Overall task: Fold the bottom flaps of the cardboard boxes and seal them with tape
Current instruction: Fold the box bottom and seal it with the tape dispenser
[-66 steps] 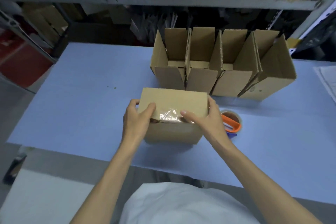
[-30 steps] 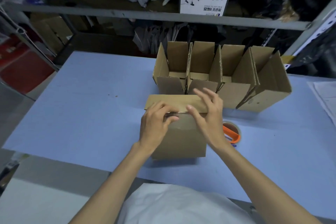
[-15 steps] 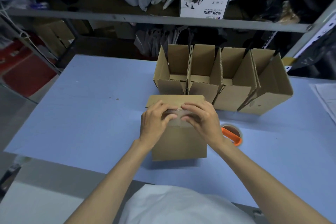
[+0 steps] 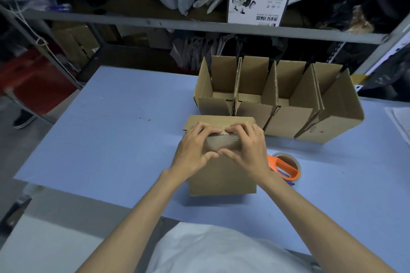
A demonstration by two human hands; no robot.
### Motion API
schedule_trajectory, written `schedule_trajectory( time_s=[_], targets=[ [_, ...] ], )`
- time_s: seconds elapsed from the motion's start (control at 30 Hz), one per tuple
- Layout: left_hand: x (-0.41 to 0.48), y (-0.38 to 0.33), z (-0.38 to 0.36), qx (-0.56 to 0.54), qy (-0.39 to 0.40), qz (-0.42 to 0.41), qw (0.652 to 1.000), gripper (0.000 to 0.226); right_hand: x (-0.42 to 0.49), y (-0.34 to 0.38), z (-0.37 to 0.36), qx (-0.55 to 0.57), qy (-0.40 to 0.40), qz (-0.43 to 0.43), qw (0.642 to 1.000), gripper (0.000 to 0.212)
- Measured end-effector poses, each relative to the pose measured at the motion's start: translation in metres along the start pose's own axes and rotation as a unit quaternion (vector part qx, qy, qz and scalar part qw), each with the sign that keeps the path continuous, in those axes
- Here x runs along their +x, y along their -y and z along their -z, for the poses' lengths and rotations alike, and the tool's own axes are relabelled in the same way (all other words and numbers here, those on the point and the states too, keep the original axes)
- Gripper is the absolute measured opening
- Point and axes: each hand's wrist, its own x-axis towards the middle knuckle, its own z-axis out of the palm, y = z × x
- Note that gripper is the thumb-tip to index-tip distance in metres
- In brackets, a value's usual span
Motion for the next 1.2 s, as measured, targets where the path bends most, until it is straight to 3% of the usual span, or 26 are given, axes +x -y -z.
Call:
schedule_trajectory(
  time_s=[0.13,0.2,0.27,0.33,0.4,0.43,0.53,0.63,0.77,0.9,1.03,1.13,1.2],
  targets=[
    [0.000,-0.005,0.005,-0.082,-0.044,-0.006,0.996,0.042,-0.004,-0.013,0.012,-0.040,0.057,0.058,0.996,0.090],
    [-0.003,-0.009,0.003,-0.041,-0.118,0.012,0.992,0.056,-0.001,-0.013,0.015,0.003,0.051,0.020,0.998,0.085],
    [-0.010,-0.006,-0.002,-0.022,-0.169,0.123,0.978,0.076,0.001,-0.011,0.015,0.048,0.041,-0.005,0.998,0.075],
    [-0.020,0.003,-0.005,-0.102,-0.101,0.255,0.956,0.079,0.002,-0.009,0.014,0.076,0.024,-0.020,0.997,0.068],
    [-0.027,0.014,-0.006,-0.235,0.015,0.329,0.914,0.053,0.005,-0.005,0.014,0.098,0.015,-0.031,0.995,0.064],
    [-0.030,0.019,-0.005,-0.278,0.036,0.341,0.897,0.037,0.006,-0.003,0.015,0.107,0.017,-0.034,0.994,0.064],
    [-0.032,0.025,0.000,-0.315,-0.032,0.339,0.886,0.013,0.006,0.003,0.023,0.115,0.027,-0.042,0.992,0.071],
    [-0.027,0.023,0.012,-0.349,-0.079,0.342,0.869,0.004,-0.004,0.009,0.033,0.119,0.029,-0.075,0.990,0.089],
    [-0.017,0.023,0.023,-0.365,-0.098,0.420,0.825,0.011,-0.024,0.010,0.046,0.224,0.136,-0.102,0.960,0.101],
    [-0.009,0.025,0.035,-0.412,-0.045,0.502,0.759,0.026,-0.041,0.007,0.049,0.234,0.192,-0.075,0.950,0.083],
    [-0.006,0.018,0.051,-0.420,0.005,0.471,0.776,0.043,-0.038,0.004,0.049,0.275,0.125,-0.161,0.939,0.061],
    [-0.012,0.006,0.066,-0.377,0.033,0.385,0.842,0.068,-0.026,-0.002,0.052,0.322,0.083,-0.232,0.914,0.044],
    [-0.017,-0.005,0.073,-0.347,0.074,0.320,0.878,0.073,-0.016,-0.006,0.055,0.311,0.069,-0.258,0.912,0.039]
  ],
)
